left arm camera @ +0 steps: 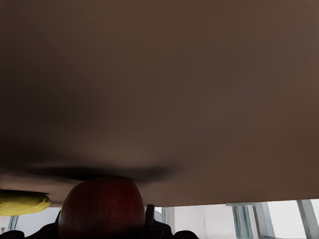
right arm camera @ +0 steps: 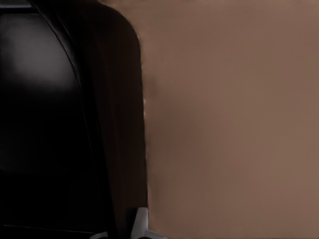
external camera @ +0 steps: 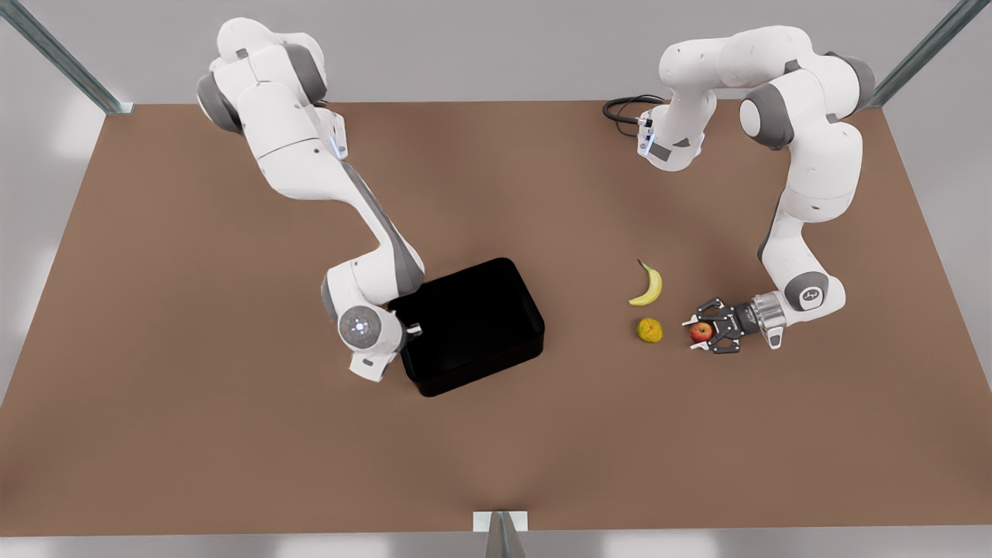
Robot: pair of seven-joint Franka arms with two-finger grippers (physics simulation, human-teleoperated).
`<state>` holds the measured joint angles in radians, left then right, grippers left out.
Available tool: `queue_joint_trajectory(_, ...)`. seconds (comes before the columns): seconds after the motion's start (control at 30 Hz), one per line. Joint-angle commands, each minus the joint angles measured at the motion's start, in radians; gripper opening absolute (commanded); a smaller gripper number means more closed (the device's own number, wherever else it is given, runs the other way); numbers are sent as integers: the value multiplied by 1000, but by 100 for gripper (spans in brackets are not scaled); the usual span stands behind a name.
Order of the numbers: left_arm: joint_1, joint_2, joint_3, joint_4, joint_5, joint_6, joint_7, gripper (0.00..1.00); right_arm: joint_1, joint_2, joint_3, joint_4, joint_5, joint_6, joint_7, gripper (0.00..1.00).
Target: Place the storage box in the middle with the right arm, and place the apple in the storage box with the left arm
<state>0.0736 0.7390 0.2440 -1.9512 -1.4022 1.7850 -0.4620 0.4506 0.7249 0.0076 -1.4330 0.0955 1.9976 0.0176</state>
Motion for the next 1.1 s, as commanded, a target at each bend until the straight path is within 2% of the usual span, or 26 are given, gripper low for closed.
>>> queue_joint_trajectory(0.0, 0, -3, 0, 0, -6, -3, -4, 55, 3, 10, 0, 6, -2, 1, 1, 21)
queue_joint_trajectory(0.07, 0, -58, 5, 5, 9, -13, -81, 55, 5, 34, 0, 32, 24, 3, -1, 21)
queue_joint_trajectory(0.1, 0, -98, 5, 9, 58, -7, -99, 55, 11, 41, 0, 42, 26, 3, -1, 28)
queue_joint_trajectory(0.13, -2, -127, 5, 17, 103, -1, -104, 55, 11, 48, 0, 45, 26, 3, -1, 73)
queue_joint_trajectory(0.17, -6, -142, 3, 21, 158, 2, -104, 55, 11, 48, 0, 43, 26, 10, -1, 100)
queue_joint_trajectory(0.27, -58, -214, 1, 34, 276, 33, -119, 55, 8, 45, 0, 43, 26, 13, -2, 100)
queue_joint_trajectory(0.4, -284, -319, 3, 32, 436, 194, -421, 56, -18, -8, 0, 45, 26, -8, -10, 100)
queue_joint_trajectory(0.53, -526, -339, 3, 54, 496, 361, -780, 57, -170, -203, -1, 121, 23, -358, -4, 100)
queue_joint_trajectory(0.6, -623, -329, 3, 97, 499, 422, -972, 57, -342, -350, -11, 39, 10, -467, 2, 100)
queue_joint_trajectory(0.63, -687, -322, 3, 98, 499, 500, -1058, 57, -392, -439, -12, 25, -86, -537, 4, 100)
queue_joint_trajectory(0.7, -749, -277, 3, 181, 506, 517, -1202, 57, -426, -562, -12, -35, -120, -548, 2, 100)
queue_joint_trajectory(0.73, -776, -251, 1, 228, 578, 517, -1329, 57, -432, -578, -14, -35, -120, -550, 2, 100)
queue_joint_trajectory(0.9, -923, -109, 3, 413, 658, 574, -1656, 59, -434, -570, -31, -33, -120, -566, -2, 100)
queue_joint_trajectory(0.93, -940, -83, 3, 434, 680, 577, -1690, 65, -434, -570, -31, -33, -120, -566, -5, 100)
queue_joint_trajectory(0.97, -957, -69, 3, 448, 697, 577, -1705, 100, -434, -568, -31, -32, -120, -566, -7, 100)
queue_joint_trajectory(1.07, -960, -41, 3, 474, 700, 596, -1719, 100, -435, -567, -35, -30, -120, -568, -10, 100)
